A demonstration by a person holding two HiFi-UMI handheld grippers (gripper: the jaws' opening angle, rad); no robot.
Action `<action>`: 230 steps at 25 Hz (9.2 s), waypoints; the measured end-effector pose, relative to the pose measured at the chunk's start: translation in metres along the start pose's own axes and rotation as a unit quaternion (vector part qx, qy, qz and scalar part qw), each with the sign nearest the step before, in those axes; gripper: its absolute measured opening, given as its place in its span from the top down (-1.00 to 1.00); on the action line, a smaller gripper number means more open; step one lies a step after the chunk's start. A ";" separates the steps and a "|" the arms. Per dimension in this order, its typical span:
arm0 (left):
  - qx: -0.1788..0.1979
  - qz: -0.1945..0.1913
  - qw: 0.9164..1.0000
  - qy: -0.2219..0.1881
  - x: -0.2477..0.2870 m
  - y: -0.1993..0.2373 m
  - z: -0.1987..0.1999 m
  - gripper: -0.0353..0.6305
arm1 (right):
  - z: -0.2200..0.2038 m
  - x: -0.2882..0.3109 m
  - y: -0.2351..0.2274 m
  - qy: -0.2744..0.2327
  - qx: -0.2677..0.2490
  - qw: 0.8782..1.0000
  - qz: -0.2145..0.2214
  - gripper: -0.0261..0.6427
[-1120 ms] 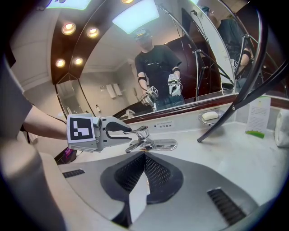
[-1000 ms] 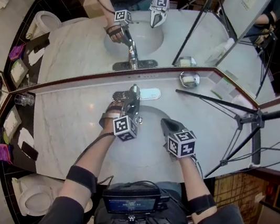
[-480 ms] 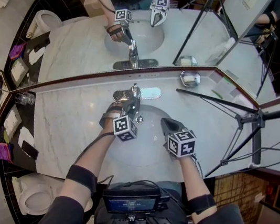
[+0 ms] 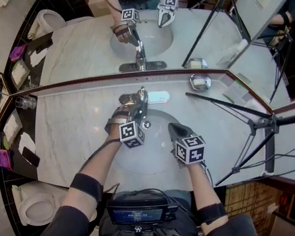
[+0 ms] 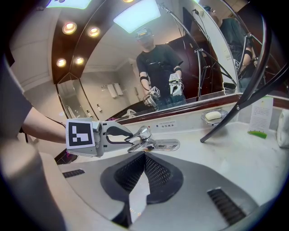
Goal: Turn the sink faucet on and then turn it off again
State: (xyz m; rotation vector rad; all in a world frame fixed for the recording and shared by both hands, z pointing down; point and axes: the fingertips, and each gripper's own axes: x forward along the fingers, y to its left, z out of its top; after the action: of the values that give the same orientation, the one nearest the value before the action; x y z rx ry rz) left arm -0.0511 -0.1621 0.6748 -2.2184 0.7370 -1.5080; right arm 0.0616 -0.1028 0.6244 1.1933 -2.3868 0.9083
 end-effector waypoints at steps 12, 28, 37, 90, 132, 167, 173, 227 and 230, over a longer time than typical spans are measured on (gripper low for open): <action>-0.050 0.027 0.998 -0.028 -0.049 0.011 0.008 0.60 | 0.010 -0.004 0.013 -0.006 -0.018 1.000 0.013 0.87; -0.360 0.028 0.921 -0.145 -0.145 0.019 0.003 0.89 | 0.034 -0.013 0.043 -0.028 -0.048 0.998 0.025 0.87; -0.516 0.050 0.837 -0.175 -0.170 0.027 -0.041 0.89 | 0.039 -0.022 0.044 -0.034 -0.055 0.998 0.019 0.87; -0.541 0.055 0.831 -0.122 -0.148 -0.008 -0.077 0.89 | 0.034 0.148 0.076 0.116 -0.657 0.744 -0.039 0.25; -0.550 0.058 0.825 -0.117 -0.152 -0.016 -0.084 0.89 | 0.081 0.150 0.067 0.114 -0.534 0.837 -0.037 0.41; -0.551 0.069 0.818 -0.150 -0.166 0.010 -0.067 0.89 | 0.026 -0.014 0.011 -0.030 -0.059 0.997 -0.045 0.86; -0.540 0.069 0.825 -0.151 -0.169 0.009 -0.064 0.89 | 0.004 -0.035 0.005 -0.049 -0.009 0.997 -0.054 0.87; -0.588 0.081 0.796 -0.116 -0.157 -0.013 -0.109 0.89 | 0.049 0.152 0.072 0.146 -0.663 0.734 -0.020 0.52; -0.589 0.077 0.796 -0.117 -0.154 -0.014 -0.107 0.89 | 0.048 0.152 0.073 0.146 -0.662 0.735 -0.024 0.52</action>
State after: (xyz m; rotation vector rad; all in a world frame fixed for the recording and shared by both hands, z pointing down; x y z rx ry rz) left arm -0.1933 -0.0586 0.6077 -2.9042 2.1087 -0.6250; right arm -0.0877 -0.1927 0.6404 0.4179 -1.8926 -0.6281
